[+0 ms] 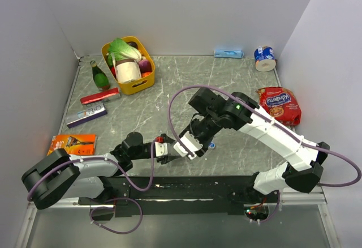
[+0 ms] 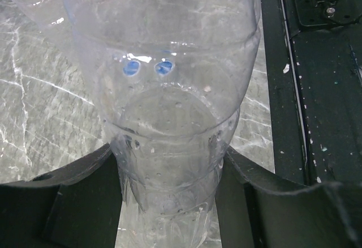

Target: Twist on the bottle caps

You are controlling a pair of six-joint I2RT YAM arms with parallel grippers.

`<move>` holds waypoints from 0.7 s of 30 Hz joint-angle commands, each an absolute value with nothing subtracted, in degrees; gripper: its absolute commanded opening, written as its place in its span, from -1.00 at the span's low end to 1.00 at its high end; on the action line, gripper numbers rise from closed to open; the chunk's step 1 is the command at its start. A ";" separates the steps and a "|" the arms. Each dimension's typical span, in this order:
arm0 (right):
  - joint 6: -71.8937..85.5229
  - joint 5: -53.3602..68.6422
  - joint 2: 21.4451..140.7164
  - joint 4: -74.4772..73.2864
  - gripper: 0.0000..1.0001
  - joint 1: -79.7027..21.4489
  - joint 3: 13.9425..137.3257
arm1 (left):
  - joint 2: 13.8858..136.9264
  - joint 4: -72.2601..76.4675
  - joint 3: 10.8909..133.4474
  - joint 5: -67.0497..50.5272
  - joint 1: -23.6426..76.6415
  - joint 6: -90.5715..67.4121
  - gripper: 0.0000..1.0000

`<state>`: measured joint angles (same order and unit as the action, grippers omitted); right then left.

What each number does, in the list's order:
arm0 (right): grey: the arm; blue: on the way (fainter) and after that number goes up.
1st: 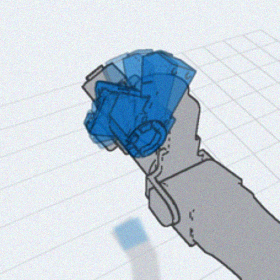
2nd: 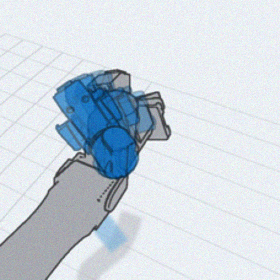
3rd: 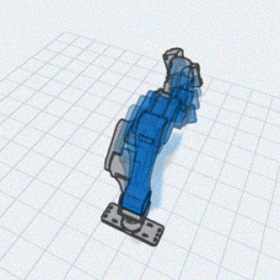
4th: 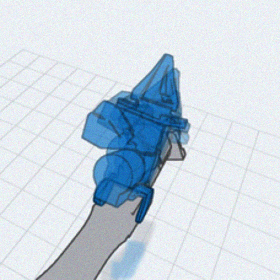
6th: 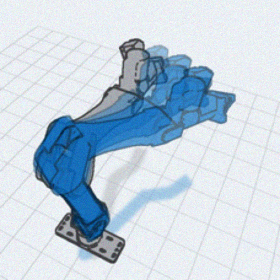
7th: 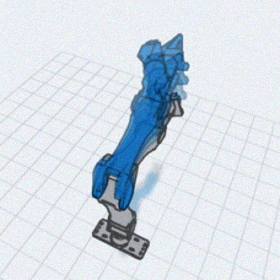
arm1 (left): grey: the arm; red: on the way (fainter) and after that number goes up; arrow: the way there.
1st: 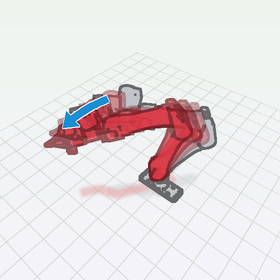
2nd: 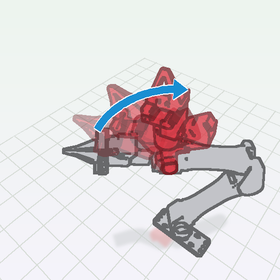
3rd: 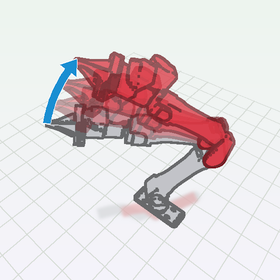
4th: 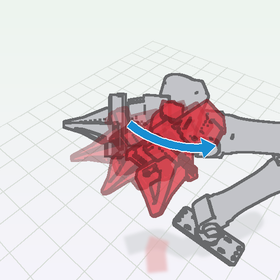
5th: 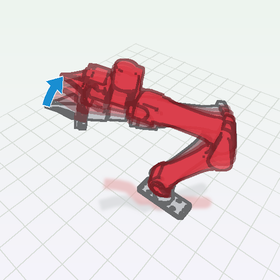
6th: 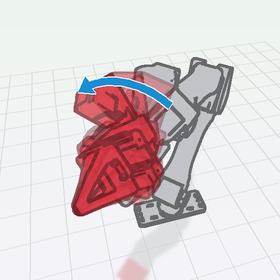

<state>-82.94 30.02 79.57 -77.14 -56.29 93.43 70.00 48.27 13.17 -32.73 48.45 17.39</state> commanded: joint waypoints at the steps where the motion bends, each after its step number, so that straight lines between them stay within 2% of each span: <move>1: -83.50 30.94 80.07 -84.02 -0.03 -56.78 94.04 | 70.22 52.47 14.50 -33.58 48.25 18.90 -0.98; 8: -79.82 29.53 78.58 -79.47 -0.34 -56.69 90.19 | 69.79 55.81 13.45 -31.47 48.25 15.83 -0.98; 13: -63.48 28.38 75.33 -63.58 -0.50 -55.11 85.17 | 69.17 60.98 13.27 -26.99 47.29 7.32 -0.98; 21: -34.39 31.38 78.66 -57.84 -0.57 -49.22 86.48 | 67.24 62.14 16.08 -21.36 47.37 1.76 -0.98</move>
<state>-53.19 29.43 76.40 -60.34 -50.41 85.84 69.73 50.92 11.70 -25.19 47.66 7.29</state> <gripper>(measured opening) 0.397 0.592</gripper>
